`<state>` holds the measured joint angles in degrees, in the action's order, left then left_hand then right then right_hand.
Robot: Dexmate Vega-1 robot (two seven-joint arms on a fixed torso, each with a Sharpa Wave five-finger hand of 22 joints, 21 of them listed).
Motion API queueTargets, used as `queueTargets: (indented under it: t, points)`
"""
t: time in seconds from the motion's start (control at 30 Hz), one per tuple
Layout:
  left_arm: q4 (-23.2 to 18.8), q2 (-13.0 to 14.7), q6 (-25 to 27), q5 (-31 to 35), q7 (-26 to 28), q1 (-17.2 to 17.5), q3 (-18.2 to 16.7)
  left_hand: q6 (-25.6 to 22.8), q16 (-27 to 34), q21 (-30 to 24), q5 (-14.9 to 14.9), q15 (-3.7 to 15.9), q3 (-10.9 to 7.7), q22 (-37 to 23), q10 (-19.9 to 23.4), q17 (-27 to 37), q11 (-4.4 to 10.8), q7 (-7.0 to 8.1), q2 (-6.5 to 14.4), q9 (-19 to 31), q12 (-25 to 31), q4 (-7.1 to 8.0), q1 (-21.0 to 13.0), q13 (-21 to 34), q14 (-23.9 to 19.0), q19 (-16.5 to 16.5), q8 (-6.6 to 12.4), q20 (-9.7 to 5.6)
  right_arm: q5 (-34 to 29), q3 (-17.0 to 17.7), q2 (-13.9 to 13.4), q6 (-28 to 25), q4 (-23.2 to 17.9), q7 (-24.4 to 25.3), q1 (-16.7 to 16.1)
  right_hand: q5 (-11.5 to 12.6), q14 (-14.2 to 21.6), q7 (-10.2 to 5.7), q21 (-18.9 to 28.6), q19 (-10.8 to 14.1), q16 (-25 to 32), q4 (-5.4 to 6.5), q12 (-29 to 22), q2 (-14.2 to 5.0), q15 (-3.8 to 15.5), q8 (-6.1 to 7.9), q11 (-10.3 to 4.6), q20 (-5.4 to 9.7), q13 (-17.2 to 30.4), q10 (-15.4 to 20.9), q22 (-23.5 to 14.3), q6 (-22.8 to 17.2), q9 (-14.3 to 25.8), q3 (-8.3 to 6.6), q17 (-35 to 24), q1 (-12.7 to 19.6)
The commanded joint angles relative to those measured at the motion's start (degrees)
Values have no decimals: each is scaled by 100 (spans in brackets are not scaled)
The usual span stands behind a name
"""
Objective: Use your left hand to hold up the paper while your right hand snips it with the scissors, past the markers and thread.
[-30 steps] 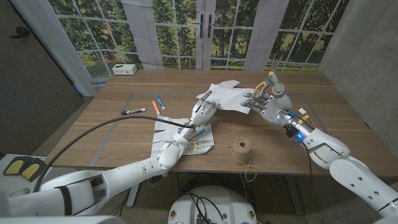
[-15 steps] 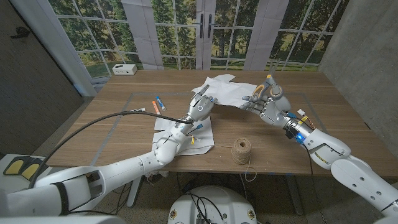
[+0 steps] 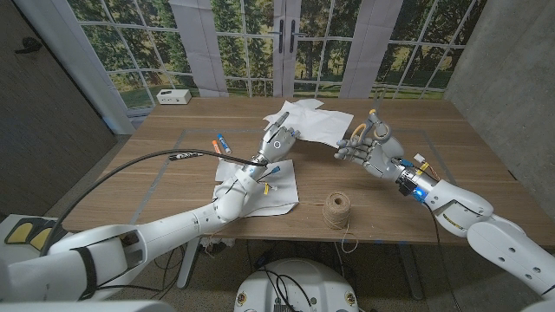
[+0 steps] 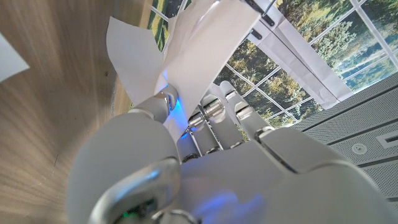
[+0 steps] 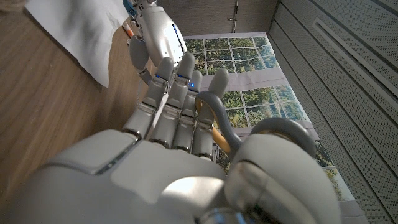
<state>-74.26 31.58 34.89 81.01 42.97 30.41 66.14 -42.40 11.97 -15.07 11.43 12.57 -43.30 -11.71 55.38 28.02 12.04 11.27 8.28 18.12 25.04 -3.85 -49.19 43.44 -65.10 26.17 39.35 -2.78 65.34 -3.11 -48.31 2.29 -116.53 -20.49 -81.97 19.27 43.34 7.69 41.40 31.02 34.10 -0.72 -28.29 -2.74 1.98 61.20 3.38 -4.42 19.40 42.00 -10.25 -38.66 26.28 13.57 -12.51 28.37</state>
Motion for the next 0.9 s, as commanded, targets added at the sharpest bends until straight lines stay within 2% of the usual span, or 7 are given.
queueTargets:
  t: [0.03,0.53,0.73,0.9]
  points:
    - [282,-95,14,209,-63,-290,133,-225,4,-25,29,103,-90,-12,26,31,24,104,262,1680,896,101,-309,673,8,-3,13,-206,-55,39,-199,-204,-108,137,-95,-3,-260,162,-18,23,-7,-27,1,-41,390,2,47,-53,-9,369,-13,115,25,17,-12,-18]
    - [419,-242,19,244,-35,-503,301,-453,-38,0,71,104,-53,15,108,113,17,101,223,1404,814,72,-341,411,61,-15,-32,-227,3,115,-261,-305,-157,143,-239,-14,-254,200,-71,36,-26,-46,17,-54,352,-4,72,-87,-13,356,-12,133,8,6,-8,-11]
    - [563,-317,44,308,-36,-627,374,-584,-40,11,82,105,-61,22,163,140,13,101,208,1440,812,36,-357,362,70,-12,63,-235,16,2,-328,-465,-188,101,-156,-20,-236,192,-95,46,-30,-54,20,-56,364,-1,72,-96,-31,384,-12,154,16,4,-6,-12]
    - [641,-354,58,325,-12,-700,436,-563,-45,14,87,105,-71,23,166,152,12,100,205,1441,806,23,-357,346,77,-6,70,-234,-15,-76,-349,-493,-207,79,-109,-26,-229,199,-116,50,-36,-58,24,-61,351,-1,61,-110,-27,376,-12,137,1,2,-5,-14]
